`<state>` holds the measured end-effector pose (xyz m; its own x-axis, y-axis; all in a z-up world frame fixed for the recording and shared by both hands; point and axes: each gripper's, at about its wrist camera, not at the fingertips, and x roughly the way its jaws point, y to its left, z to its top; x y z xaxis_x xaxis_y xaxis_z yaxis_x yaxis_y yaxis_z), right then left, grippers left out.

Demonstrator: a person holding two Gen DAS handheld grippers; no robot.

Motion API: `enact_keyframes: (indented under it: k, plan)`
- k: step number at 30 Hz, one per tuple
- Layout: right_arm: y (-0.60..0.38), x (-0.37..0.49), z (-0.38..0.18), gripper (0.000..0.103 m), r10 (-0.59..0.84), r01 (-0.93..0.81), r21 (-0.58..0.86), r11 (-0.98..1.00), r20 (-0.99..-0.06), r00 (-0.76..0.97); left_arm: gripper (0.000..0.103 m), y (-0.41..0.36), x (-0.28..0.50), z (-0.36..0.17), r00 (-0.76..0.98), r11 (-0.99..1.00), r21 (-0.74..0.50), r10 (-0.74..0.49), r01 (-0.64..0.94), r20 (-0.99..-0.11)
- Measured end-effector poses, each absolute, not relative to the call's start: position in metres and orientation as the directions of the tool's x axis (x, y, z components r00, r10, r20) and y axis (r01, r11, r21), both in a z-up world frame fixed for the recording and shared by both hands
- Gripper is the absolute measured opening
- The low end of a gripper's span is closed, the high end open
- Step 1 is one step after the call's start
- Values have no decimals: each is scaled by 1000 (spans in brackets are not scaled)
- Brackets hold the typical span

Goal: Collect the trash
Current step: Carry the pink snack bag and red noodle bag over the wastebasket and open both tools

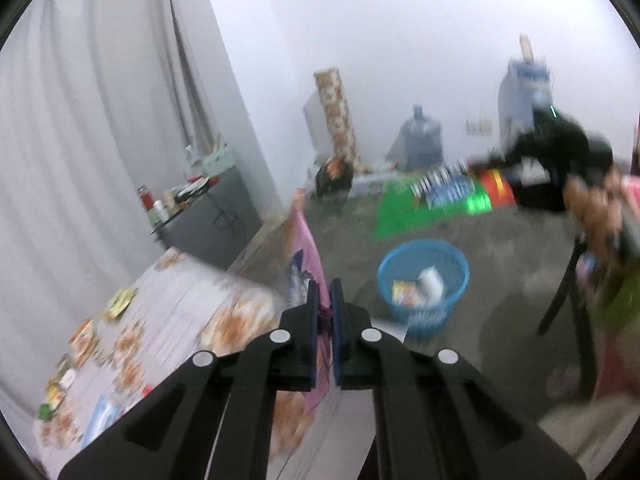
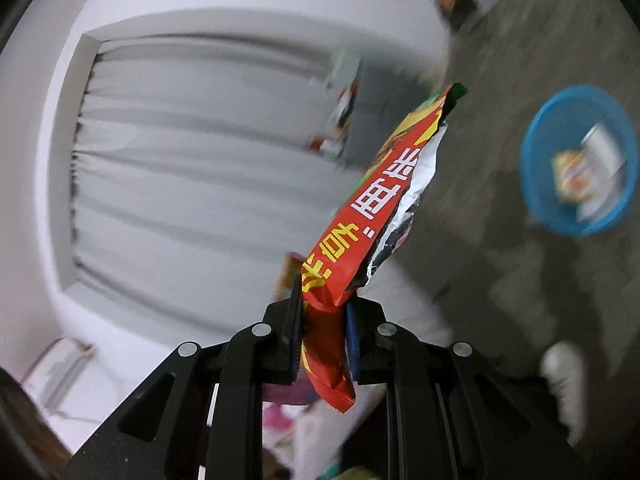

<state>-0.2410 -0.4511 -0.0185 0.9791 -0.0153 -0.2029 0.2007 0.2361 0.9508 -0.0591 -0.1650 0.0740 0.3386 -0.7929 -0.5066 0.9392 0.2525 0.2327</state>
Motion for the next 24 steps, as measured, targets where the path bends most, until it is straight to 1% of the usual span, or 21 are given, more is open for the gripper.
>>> enact_keyframes:
  k: [4, 7, 11, 13, 15, 18, 20, 21, 22, 23, 24]
  plan:
    - [-462, -260, -25, 16, -111, 286, 932, 222, -267, 957, 5, -210, -66, 93, 254, 189, 182, -852, 965, -459]
    - [-471, -262, -40, 16, -156, 356, 916, 185, -330, 931, 5, -249, -71, 98, 170, 126, 126, -873, 984, -456]
    - [-484, -257, -64, 16, -182, 450, 880, 155, -422, 888, 5, -314, -74, 86, 40, 40, 12, -863, 999, -504]
    - [-496, -247, -82, 16, -172, 467, 875, 129, -444, 879, 5, -344, -78, 76, -5, 8, -22, -851, 1000, -525]
    - [-507, -242, -98, 16, -154, 481, 870, 103, -464, 872, 5, -376, -86, 61, -22, -12, -21, -831, 1000, -557]
    - [-528, -228, -134, 16, -137, 524, 848, 74, -512, 848, 5, -421, -97, 27, 0, -9, 12, -786, 1000, -619]
    - [-541, -218, -159, 20, -133, 532, 846, 33, -524, 842, 5, -443, -99, 3, 0, -3, 4, -760, 1000, -650]
    - [-549, -215, -172, 21, -146, 556, 831, 11, -549, 823, 6, -459, -100, -14, 5, 6, 0, -736, 1000, -677]
    - [-557, -215, -188, 31, -157, 588, 809, -9, -582, 798, 7, -471, -99, -30, 14, 17, 2, -721, 1000, -693]
    - [-559, -217, -196, 55, -158, 602, 798, -25, -597, 786, 8, -482, -99, -45, 11, 20, -5, -708, 1000, -706]
    - [-565, -218, -215, 64, -153, 625, 778, -67, -627, 764, 13, -497, -99, -67, 2, 21, -17, -674, 1000, -739]
